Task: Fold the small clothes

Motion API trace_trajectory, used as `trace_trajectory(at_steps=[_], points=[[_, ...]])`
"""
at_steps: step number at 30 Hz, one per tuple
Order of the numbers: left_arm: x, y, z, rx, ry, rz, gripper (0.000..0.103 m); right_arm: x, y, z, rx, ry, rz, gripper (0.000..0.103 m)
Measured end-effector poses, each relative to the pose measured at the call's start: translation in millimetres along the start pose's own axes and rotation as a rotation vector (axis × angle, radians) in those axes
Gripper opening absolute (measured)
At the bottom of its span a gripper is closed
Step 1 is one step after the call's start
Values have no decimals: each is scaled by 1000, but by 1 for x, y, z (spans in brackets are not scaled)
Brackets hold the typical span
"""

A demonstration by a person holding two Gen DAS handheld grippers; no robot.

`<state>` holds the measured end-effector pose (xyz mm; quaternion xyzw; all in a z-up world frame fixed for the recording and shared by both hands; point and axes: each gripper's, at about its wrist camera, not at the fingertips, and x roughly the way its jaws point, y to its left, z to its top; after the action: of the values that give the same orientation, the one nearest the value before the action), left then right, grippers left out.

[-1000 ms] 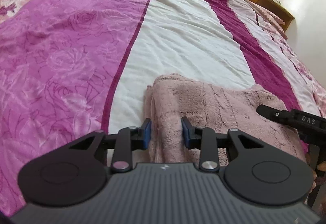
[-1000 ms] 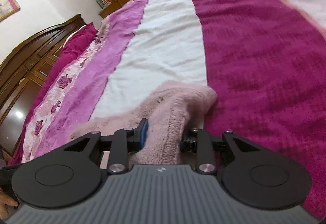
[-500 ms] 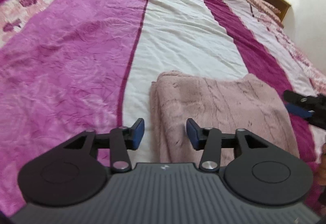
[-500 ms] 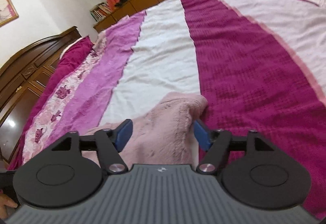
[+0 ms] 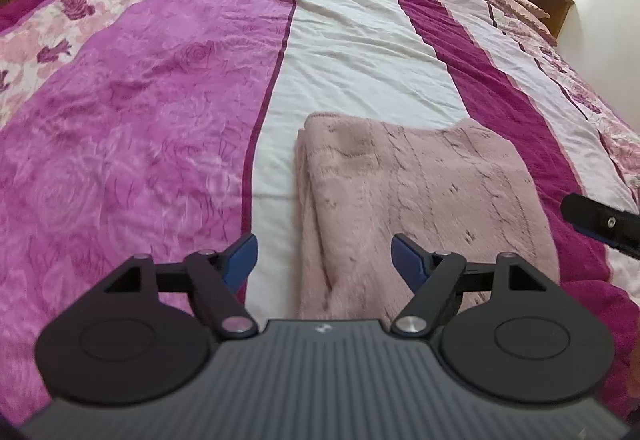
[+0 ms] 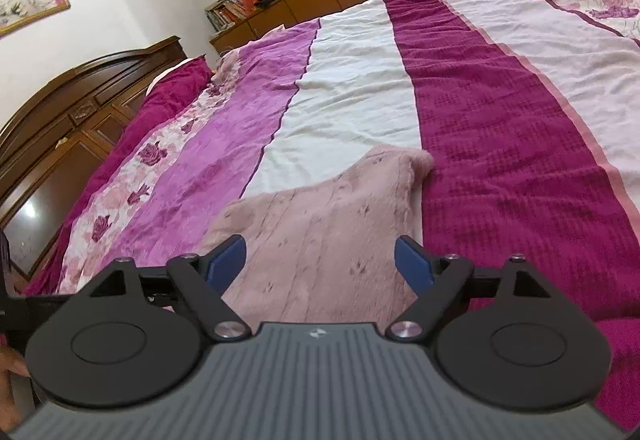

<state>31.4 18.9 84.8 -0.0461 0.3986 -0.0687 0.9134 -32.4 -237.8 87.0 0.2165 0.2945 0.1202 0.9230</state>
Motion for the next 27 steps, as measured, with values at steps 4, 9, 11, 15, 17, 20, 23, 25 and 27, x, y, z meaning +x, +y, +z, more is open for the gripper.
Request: trace_trajectory(at_steps=[4, 9, 11, 15, 17, 20, 23, 25, 27], points=[[-7, -5, -13, 20, 30, 10, 75, -11, 7, -13, -10, 15, 6, 91], [-15, -9, -29, 33, 47, 2, 76, -19, 15, -29, -36, 37, 2, 91], [-17, -11, -35, 33, 55, -1, 76, -21, 18, -35, -49, 45, -11, 93], [-19, -18, -43, 45, 66, 6, 76, -24, 23, -50, -86, 79, -30, 95], [-19, -22, -47, 55, 70, 13, 76, -22, 25, -55, -103, 96, -47, 95], [-17, -29, -52, 69, 89, 25, 76, -22, 24, -60, -108, 102, -69, 96], [-13, -34, -58, 79, 106, 41, 76, -20, 23, -62, -110, 108, -86, 97], [-11, -37, -61, 81, 114, 53, 76, -18, 23, -63, -112, 118, -92, 97], [-7, -38, -63, 82, 126, 59, 76, -16, 22, -65, -114, 127, -100, 97]])
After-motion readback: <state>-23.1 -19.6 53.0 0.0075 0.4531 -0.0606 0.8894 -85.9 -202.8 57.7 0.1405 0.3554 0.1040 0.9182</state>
